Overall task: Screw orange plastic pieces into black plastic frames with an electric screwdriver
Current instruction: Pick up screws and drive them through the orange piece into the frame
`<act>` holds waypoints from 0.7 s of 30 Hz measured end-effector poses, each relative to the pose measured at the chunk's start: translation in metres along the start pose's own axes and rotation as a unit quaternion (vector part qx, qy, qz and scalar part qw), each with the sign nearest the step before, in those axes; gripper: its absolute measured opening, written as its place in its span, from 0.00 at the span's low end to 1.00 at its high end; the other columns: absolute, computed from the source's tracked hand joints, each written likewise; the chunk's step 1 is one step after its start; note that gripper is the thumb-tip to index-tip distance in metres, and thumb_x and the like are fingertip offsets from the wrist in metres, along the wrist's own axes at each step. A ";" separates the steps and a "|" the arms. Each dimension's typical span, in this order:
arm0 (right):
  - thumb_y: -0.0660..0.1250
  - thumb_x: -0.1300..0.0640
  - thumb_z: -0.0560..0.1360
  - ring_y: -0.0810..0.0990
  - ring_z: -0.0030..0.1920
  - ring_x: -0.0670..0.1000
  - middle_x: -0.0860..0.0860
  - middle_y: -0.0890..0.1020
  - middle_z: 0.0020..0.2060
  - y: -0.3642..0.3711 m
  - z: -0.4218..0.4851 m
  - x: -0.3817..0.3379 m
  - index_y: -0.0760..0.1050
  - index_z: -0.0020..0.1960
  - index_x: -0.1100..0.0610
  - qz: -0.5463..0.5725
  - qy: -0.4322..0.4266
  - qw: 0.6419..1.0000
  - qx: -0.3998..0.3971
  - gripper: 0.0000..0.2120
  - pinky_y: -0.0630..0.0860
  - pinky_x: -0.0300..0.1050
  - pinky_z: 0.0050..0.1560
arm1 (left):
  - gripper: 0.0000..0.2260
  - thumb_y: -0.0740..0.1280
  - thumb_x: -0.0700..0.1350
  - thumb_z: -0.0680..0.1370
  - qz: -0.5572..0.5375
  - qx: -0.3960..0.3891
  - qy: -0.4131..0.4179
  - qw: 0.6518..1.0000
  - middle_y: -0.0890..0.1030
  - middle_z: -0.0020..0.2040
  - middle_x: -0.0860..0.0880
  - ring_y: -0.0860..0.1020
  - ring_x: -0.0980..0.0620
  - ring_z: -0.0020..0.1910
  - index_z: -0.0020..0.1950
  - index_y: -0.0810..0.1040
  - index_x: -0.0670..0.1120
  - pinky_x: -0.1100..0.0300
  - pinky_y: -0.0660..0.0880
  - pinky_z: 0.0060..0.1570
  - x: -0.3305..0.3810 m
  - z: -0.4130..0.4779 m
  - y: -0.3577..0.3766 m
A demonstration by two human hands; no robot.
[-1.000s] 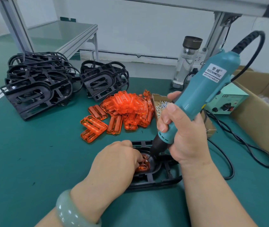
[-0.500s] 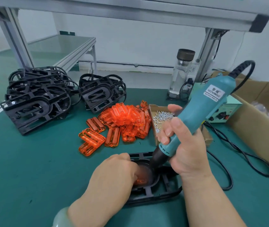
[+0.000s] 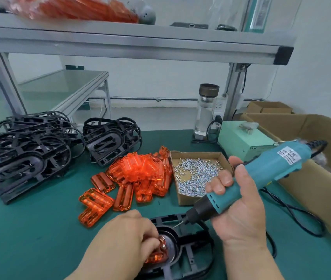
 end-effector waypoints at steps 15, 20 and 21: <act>0.64 0.55 0.69 0.69 0.23 0.45 0.48 0.70 0.26 -0.009 0.005 0.003 0.72 0.49 0.55 0.023 0.014 0.998 0.061 0.09 0.72 0.37 0.28 | 0.13 0.59 0.42 0.79 0.081 0.035 0.064 0.994 0.80 0.57 0.47 0.74 0.45 0.60 0.61 0.77 0.53 0.53 0.72 0.56 0.047 0.140 0.008; 0.65 0.54 0.69 0.69 0.23 0.45 0.48 0.70 0.26 -0.010 0.005 0.004 0.73 0.48 0.55 0.023 0.015 0.997 0.068 0.09 0.72 0.37 0.28 | 0.11 0.61 0.40 0.75 0.209 -0.069 0.070 0.973 0.79 0.52 0.47 0.72 0.44 0.55 0.54 0.77 0.50 0.51 0.66 0.52 0.057 0.145 0.023; 0.65 0.54 0.69 0.69 0.23 0.45 0.48 0.70 0.26 -0.010 0.006 0.004 0.73 0.48 0.55 0.022 0.013 0.997 0.070 0.09 0.72 0.37 0.28 | 0.11 0.61 0.38 0.74 0.202 -0.071 0.063 0.975 0.79 0.50 0.46 0.74 0.43 0.53 0.53 0.78 0.48 0.51 0.67 0.49 0.057 0.146 0.024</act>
Point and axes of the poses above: each hand's wrist, its own z-axis towards the middle knuckle, its own y-axis out of the palm, x = y × z, the point moved 4 cm from there along z, towards the middle knuckle
